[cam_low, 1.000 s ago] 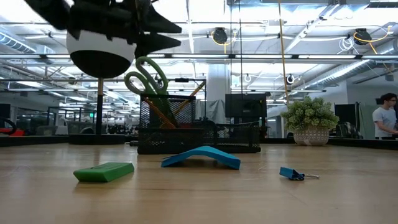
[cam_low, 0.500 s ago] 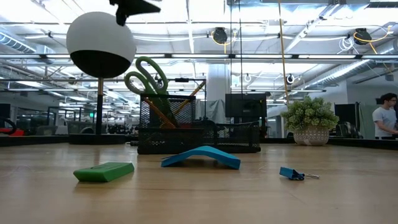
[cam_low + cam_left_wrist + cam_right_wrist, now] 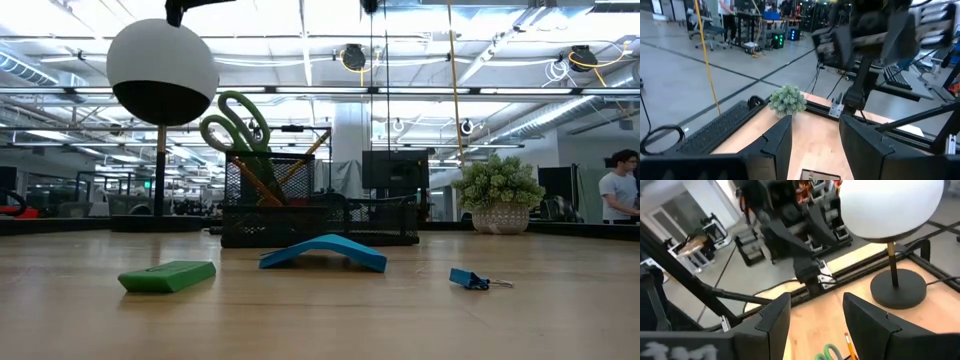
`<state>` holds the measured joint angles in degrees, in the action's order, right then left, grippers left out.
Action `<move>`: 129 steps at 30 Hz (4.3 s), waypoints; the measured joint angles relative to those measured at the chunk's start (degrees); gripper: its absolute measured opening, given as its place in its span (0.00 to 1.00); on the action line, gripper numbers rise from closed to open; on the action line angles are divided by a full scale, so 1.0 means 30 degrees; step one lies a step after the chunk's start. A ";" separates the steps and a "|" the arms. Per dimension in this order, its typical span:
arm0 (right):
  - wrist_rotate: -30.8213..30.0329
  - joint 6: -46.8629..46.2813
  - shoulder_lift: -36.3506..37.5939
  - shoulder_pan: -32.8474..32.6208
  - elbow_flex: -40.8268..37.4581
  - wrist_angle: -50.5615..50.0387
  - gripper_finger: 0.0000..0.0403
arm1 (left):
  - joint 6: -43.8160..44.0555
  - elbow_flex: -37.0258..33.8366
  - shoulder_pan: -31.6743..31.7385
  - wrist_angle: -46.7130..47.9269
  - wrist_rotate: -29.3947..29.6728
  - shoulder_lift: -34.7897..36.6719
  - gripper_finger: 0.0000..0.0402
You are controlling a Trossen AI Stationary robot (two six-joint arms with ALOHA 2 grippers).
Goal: Pick and place office supplies into organizer
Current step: Put the left black pen into the black desk organizer
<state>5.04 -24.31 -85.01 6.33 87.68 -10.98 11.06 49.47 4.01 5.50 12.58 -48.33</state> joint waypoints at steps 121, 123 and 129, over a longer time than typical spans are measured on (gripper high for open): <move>0.1216 1.3024 -1.8041 0.3766 1.0200 -1.1265 0.42 | -0.1967 -0.0015 0.0015 0.1431 0.1502 0.1150 0.40; 0.1246 1.3011 -1.8041 0.3774 1.0200 -1.1269 0.42 | -0.1962 -0.0015 0.0015 0.1427 0.1502 0.1150 0.40; 0.1127 1.2995 -1.8041 0.3774 1.0190 -1.1265 0.33 | -0.1902 -0.0015 0.0015 0.1420 0.1502 0.1150 0.40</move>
<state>8.42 14.68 -139.13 17.65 118.25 -44.77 5.35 49.43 4.05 9.76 17.08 -44.88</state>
